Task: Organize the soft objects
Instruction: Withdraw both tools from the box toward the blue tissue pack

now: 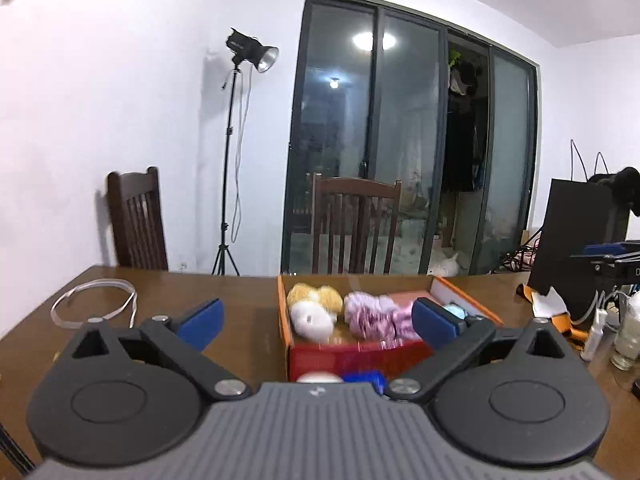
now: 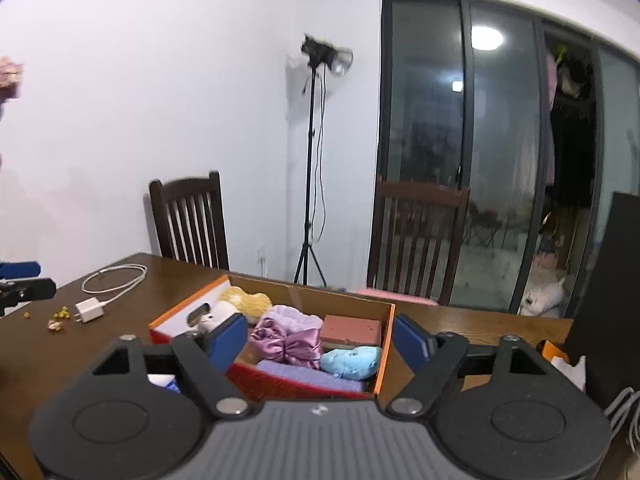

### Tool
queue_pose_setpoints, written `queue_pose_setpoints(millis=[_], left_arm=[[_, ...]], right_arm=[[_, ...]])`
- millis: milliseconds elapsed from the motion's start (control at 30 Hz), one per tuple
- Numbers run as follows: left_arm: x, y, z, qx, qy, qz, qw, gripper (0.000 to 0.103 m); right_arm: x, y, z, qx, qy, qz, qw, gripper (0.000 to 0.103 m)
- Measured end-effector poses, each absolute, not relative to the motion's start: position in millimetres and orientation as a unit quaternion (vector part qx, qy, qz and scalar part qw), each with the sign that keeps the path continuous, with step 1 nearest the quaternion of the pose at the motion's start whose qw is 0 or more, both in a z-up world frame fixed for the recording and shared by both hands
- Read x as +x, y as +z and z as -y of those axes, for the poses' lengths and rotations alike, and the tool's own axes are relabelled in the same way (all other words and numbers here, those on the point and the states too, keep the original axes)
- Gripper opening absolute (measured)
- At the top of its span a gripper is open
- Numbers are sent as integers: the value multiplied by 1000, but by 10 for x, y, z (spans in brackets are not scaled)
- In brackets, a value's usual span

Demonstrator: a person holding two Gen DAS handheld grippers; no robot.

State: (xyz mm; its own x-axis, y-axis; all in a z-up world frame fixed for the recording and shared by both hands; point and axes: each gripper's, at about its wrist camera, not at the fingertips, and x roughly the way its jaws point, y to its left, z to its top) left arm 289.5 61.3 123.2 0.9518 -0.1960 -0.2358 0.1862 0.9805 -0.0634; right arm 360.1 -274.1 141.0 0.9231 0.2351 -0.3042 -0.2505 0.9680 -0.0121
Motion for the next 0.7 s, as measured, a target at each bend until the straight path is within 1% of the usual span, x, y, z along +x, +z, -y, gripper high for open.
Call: queue_pose_setpoints(millis=[67, 133, 233, 300, 400, 500, 700], left_arm=[[2650, 1124, -605, -9, -88, -112, 990, 103], [2412, 1004, -559, 2, -73, -103, 992, 103], [2093, 860, -578, -15, -56, -103, 993, 103], [1944, 757, -598, -27, -58, -114, 991, 103], [1857, 630, -589, -32, -57, -141, 988, 103], [1834, 581, -577, -18, -52, -154, 987, 103], [1871, 553, -592, -27, -52, -152, 987, 103]], right_arm=[[3271, 1263, 2653, -42, 104, -121, 986, 86], [3002, 1097, 2578, -47, 101, -107, 988, 88], [2662, 854, 2484, -33, 115, -119, 986, 92], [2478, 701, 2460, -11, 118, -136, 984, 96], [2334, 453, 2427, 26, 139, -187, 972, 97], [2254, 275, 2393, 20, 142, -224, 964, 97], [2225, 249, 2412, 40, 133, -226, 964, 97]])
